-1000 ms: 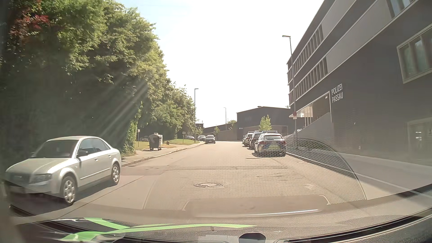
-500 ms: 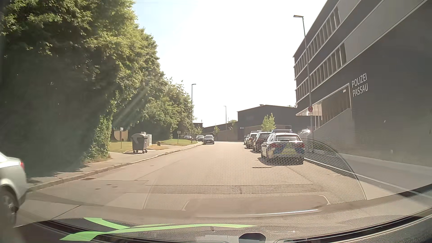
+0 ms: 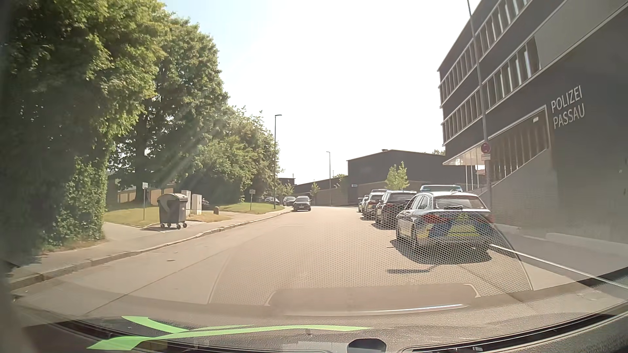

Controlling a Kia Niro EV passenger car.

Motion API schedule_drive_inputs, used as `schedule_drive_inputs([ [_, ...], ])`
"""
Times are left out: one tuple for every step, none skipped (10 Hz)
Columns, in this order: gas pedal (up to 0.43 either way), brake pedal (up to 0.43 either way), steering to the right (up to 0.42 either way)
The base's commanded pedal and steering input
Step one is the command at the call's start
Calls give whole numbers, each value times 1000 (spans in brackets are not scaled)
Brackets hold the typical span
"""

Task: Follow the waypoints while adhering to traffic rules and regulations

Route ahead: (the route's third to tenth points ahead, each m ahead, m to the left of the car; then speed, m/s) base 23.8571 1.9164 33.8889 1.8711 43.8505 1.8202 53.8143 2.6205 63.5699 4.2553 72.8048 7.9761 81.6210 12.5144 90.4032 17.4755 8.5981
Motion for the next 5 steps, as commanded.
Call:
schedule_drive_inputs([
  [0,0,-9],
  [0,0,-8],
  [0,0,-9],
  [0,0,-8],
  [0,0,-8],
])
